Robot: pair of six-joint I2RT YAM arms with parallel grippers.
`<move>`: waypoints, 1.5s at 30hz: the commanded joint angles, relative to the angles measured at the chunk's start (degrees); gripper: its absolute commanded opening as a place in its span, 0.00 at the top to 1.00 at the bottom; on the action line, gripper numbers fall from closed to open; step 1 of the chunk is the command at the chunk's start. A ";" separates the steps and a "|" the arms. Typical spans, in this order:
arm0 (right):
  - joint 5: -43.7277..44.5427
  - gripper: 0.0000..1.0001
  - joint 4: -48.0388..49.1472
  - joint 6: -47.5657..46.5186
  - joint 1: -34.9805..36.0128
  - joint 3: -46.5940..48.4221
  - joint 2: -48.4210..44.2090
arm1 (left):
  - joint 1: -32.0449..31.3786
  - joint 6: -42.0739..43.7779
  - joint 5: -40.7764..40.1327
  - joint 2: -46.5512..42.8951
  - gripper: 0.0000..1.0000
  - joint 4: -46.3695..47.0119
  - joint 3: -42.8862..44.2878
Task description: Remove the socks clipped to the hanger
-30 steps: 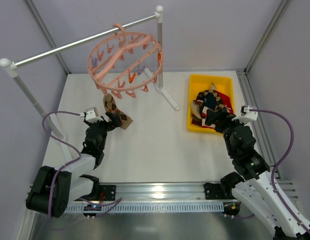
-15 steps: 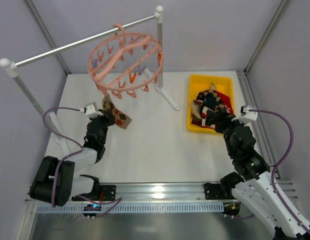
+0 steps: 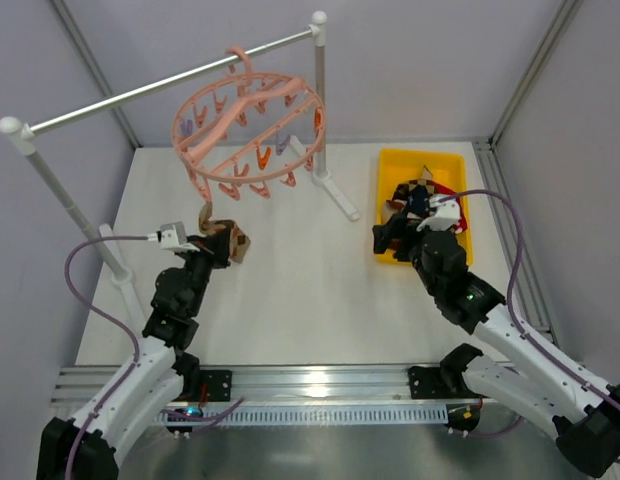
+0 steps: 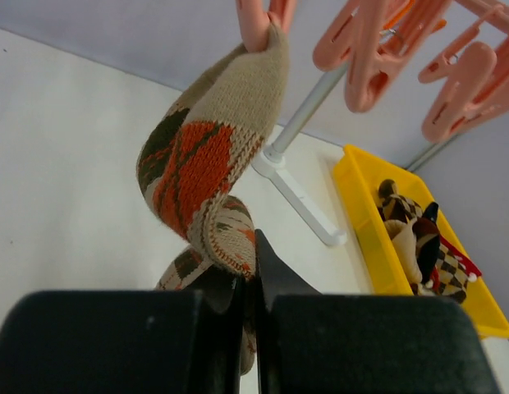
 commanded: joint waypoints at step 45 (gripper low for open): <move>16.89 0.00 -12.21 -20.81 34.77 79.17 67.28 | -7.19 0.13 19.23 -12.66 1.00 -22.83 2.28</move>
